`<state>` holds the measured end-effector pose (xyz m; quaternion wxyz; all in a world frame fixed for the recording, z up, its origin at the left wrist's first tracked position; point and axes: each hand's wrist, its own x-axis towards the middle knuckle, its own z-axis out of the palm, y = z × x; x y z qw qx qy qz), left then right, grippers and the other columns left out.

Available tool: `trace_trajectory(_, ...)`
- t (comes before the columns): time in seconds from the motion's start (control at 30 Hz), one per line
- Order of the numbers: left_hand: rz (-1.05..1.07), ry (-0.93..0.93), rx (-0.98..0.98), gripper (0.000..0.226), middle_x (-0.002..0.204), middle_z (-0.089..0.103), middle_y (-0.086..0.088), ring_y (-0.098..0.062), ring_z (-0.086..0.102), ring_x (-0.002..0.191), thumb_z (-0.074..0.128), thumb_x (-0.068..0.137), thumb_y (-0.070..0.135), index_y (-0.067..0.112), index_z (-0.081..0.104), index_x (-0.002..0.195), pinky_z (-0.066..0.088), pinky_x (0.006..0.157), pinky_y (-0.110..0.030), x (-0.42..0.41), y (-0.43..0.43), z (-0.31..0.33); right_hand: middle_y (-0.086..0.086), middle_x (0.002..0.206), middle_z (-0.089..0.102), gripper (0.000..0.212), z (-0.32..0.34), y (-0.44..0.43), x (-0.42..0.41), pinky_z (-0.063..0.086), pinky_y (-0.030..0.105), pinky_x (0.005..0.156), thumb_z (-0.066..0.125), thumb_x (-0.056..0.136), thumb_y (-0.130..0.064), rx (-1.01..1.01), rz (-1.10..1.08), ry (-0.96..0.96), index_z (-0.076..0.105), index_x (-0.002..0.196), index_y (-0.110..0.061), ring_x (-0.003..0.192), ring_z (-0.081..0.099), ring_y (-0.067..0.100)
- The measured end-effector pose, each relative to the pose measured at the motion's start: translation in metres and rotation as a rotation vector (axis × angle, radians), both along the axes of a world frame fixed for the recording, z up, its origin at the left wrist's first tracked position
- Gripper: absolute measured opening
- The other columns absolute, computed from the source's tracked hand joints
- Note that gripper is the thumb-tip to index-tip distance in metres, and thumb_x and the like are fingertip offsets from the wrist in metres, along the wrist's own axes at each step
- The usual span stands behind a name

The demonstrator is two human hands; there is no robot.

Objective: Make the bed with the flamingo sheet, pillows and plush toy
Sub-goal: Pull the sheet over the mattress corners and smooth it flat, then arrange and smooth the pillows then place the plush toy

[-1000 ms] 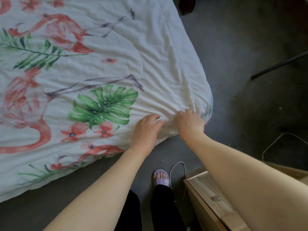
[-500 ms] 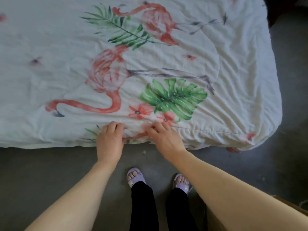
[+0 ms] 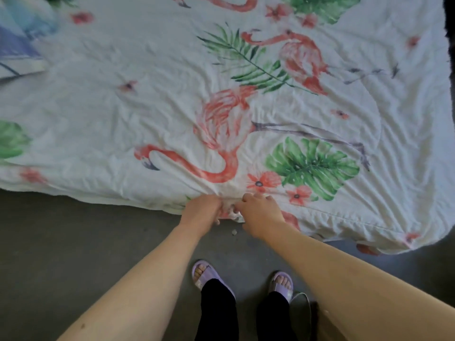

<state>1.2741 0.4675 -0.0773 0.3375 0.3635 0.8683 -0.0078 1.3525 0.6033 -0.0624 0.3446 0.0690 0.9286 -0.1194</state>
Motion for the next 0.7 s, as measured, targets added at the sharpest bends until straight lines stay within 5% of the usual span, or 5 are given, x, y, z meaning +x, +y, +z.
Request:
trace_trajectory(0.1, 0.183, -0.044, 0.126, 0.027, 0.108, 0.058, -0.002, -0.023, 0.055, 0.101, 0.070, 0.079, 0.017, 0.015, 0.057, 0.102, 0.046, 0.080, -0.036, -0.013, -0.034, 0.017, 0.002, 0.127, 0.050, 0.040, 0.020, -0.019, -0.023, 0.044, 0.039, 0.090, 0.056, 0.090, -0.016, -0.035, -0.031, -0.012, 0.053, 0.126, -0.032, 0.118, 0.050, 0.028)
trace_trajectory(0.33, 0.461, -0.045, 0.209, 0.013, 0.098, 0.064, 0.006, -0.015, 0.059, 0.094, 0.061, 0.087, 0.019, 0.021, 0.062, 0.099, 0.044, 0.078, -0.027, -0.042, -0.143, 0.089, -0.002, 0.123, 0.056, 0.037, 0.082, -0.084, -0.070, 0.050, 0.037, 0.090, 0.048, 0.087, -0.013, -0.201, -0.070, -0.041, 0.062, 0.116, -0.033, 0.110, 0.057, 0.024)
trace_trajectory(0.57, 0.764, 0.071, 0.334, 0.008, 0.086, 0.062, 0.011, -0.006, 0.057, 0.080, 0.055, 0.090, 0.019, 0.024, 0.062, 0.088, 0.047, 0.073, -0.022, -0.067, -0.236, 0.180, -0.010, 0.099, 0.069, 0.030, 0.174, -0.176, -0.148, 0.053, 0.023, 0.071, 0.046, 0.091, -0.017, -0.297, -0.091, 0.164, 0.067, 0.103, -0.036, 0.076, 0.064, 0.011)
trace_trajectory(0.7, 0.861, 0.164, 0.390, 0.008, 0.089, 0.063, 0.013, -0.006, 0.058, 0.082, 0.055, 0.091, 0.025, 0.025, 0.063, 0.092, 0.048, 0.074, -0.022, -0.080, -0.279, 0.217, -0.011, 0.105, 0.067, 0.029, 0.209, -0.233, -0.174, 0.052, 0.026, 0.081, 0.049, 0.088, -0.014, -0.400, -0.055, 0.196, 0.069, 0.098, -0.032, 0.090, 0.063, 0.010)
